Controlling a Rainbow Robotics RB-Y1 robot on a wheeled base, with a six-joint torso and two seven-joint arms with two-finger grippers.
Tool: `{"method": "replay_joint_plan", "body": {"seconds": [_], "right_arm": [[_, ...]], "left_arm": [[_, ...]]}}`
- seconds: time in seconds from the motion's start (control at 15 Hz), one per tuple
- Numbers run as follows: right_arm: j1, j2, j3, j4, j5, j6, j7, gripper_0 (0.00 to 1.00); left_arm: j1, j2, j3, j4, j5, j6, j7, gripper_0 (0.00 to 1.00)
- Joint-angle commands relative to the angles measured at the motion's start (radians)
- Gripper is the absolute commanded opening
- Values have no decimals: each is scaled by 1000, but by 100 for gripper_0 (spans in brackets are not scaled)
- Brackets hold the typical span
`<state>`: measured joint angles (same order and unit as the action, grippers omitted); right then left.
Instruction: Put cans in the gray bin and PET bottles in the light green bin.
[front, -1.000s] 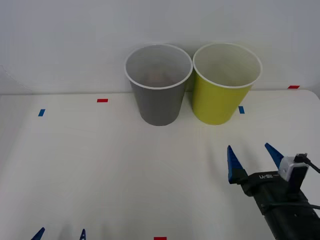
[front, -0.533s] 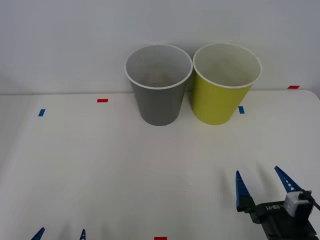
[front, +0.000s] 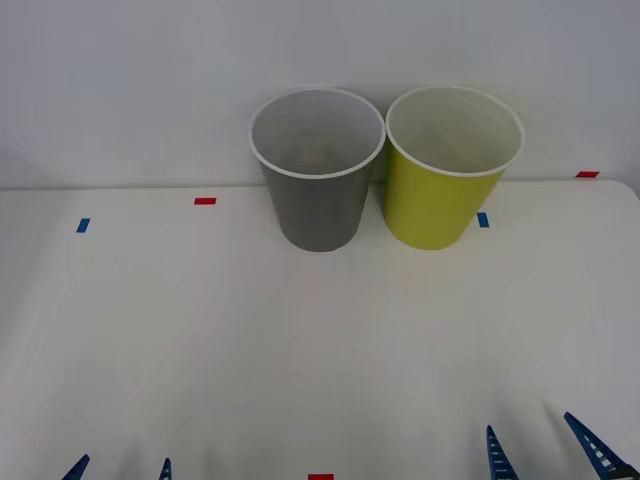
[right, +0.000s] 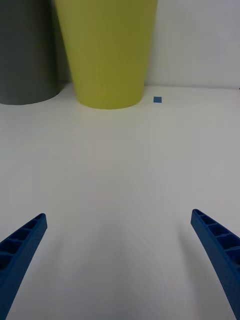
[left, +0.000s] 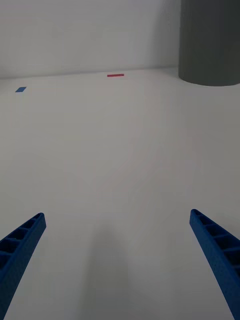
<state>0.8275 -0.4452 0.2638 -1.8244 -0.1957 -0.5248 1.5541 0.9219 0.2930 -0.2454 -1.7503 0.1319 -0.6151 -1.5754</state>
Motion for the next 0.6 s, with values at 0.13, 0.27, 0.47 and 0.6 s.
{"method": "replay_joint_plan", "body": {"seconds": [0.13,0.27,0.47,0.6], "right_arm": [[53,-33,17,-3,-4,-52,-6,100],[71,-41,26,-4,-7,-69,-8,100],[90,-43,26,-3,-7,-69,-9,100],[88,-43,28,-3,1,-69,-9,100]], "left_arm": [[0,0,0,0,0,0,0,100],[0,0,0,0,0,0,0,100],[0,0,0,0,0,0,0,100],[0,0,0,0,0,0,0,100]]}}
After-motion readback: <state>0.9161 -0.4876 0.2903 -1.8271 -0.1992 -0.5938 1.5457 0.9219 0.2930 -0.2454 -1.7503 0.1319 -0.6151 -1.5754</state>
